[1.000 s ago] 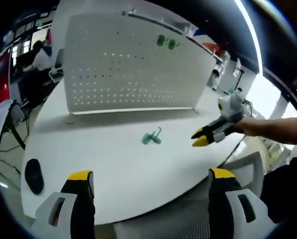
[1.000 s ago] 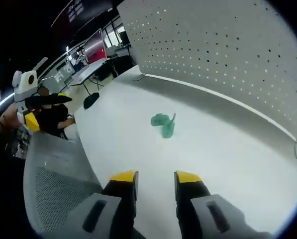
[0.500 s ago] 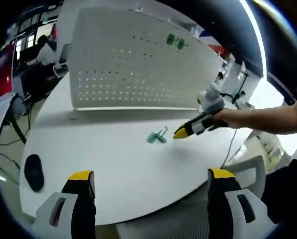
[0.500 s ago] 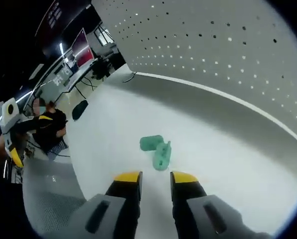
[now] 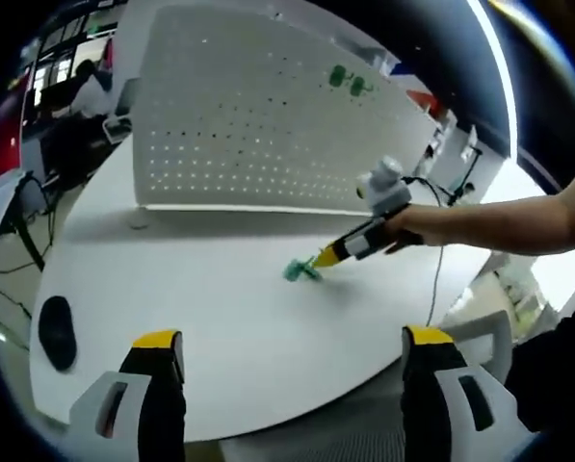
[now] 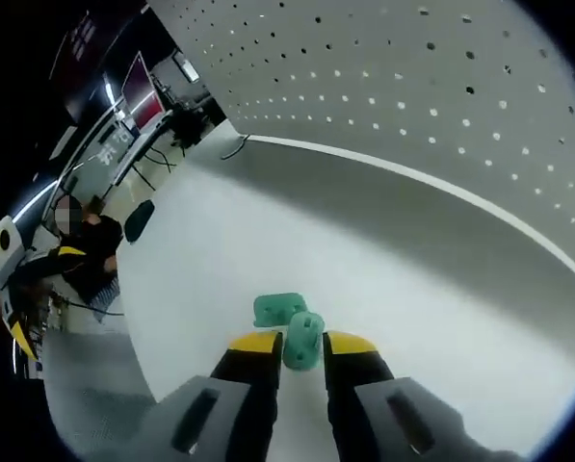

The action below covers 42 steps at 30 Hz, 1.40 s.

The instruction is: Insert the hook assembly into the mounting plate slot until the hook locks in place.

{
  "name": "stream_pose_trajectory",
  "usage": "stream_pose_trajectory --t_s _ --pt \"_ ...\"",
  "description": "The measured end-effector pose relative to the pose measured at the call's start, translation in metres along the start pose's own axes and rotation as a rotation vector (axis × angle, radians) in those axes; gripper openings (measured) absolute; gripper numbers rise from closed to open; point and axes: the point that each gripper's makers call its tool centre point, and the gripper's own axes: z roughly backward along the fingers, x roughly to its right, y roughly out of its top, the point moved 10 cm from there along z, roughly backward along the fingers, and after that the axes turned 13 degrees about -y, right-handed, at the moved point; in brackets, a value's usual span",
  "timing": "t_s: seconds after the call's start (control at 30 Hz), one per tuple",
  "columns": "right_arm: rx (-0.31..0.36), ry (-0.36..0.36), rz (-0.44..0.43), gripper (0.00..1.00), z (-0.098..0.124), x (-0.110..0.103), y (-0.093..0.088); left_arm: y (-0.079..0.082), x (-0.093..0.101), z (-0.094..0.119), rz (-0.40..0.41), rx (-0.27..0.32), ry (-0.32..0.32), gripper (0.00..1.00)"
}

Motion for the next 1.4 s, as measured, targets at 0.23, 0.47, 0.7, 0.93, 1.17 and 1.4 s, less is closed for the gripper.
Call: stream_pose_trajectory --t_s 0.23,0.47,0.7,0.93,1.17,1.4 --pt "-0.022 -0.018 0.019 0.03 -0.003 0.002 0.004 -0.002 0.000 0.001 0.008 -0.002 0.003 0.95" --pt "-0.006 -0.015 0.016 0.00 -0.002 -0.002 0.006 -0.002 0.000 0.002 0.004 -0.001 0.007 0.95" --pt "0.041 -0.047 0.021 0.00 0.014 0.002 0.012 0.003 0.006 0.003 -0.011 0.015 -0.001 0.96" --pt "0.149 -0.105 0.016 0.00 0.042 0.012 0.020 0.008 0.012 0.004 -0.014 0.027 -0.015 0.96" --pt "0.347 -0.071 -0.095 0.00 0.082 0.004 0.025 0.023 0.016 0.006 0.023 0.098 -0.022 0.96" --pt "0.525 -0.003 -0.156 0.00 0.124 -0.025 0.020 0.040 0.019 0.005 0.017 0.129 -0.021 0.95"
